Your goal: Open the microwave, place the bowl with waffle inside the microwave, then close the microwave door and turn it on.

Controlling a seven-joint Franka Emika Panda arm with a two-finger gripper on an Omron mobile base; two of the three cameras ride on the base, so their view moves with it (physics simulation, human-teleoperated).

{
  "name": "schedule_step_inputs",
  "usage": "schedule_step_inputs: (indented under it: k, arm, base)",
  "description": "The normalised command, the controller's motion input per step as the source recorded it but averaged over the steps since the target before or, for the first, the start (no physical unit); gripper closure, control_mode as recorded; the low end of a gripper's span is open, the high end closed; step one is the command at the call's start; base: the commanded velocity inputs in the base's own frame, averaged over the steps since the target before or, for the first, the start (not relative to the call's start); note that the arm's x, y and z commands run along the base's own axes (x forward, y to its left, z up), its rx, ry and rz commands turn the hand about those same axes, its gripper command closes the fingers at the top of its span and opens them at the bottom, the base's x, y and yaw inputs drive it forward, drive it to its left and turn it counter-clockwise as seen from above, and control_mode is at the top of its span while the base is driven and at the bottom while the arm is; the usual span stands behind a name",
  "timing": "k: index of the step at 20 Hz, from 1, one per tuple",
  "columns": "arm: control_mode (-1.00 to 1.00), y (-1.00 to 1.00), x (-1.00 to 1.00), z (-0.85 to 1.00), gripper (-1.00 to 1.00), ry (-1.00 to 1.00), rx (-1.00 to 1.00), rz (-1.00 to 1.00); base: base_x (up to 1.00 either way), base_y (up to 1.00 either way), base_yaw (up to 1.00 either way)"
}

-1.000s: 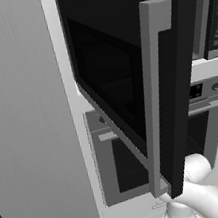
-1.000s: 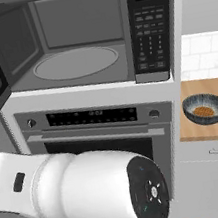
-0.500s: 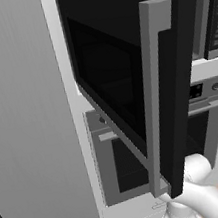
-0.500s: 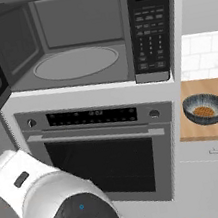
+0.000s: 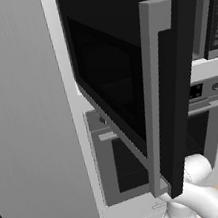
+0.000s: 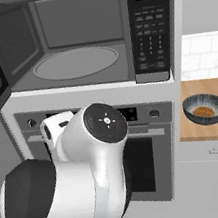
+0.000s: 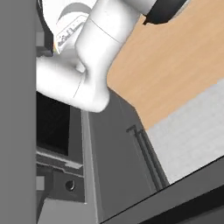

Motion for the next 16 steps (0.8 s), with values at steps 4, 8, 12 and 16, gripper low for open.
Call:
schedule_step_inputs:
  k: [4, 8, 12, 16]
  arm:
    - [-1.00, -0.06, 0.30, -0.24, -1.00, 0.50, 0.46, -0.22]
    - [-1.00, -0.23, 0.07, -0.17, -1.00, 0.34, 0.44, -0.35]
    - [-1.00, -0.52, -0.04, -0.06, -1.00, 0.22, 0.33, -0.56]
    - [-1.00, -0.82, -0.03, -0.10, -1.00, 0.11, 0.21, -0.60]
  base:
    - [0.00, 0.00, 0.00]
    - [0.00, 0.00, 0.00]
    - [0.00, 0.00, 0.00]
    - [0.00, 0.00, 0.00]
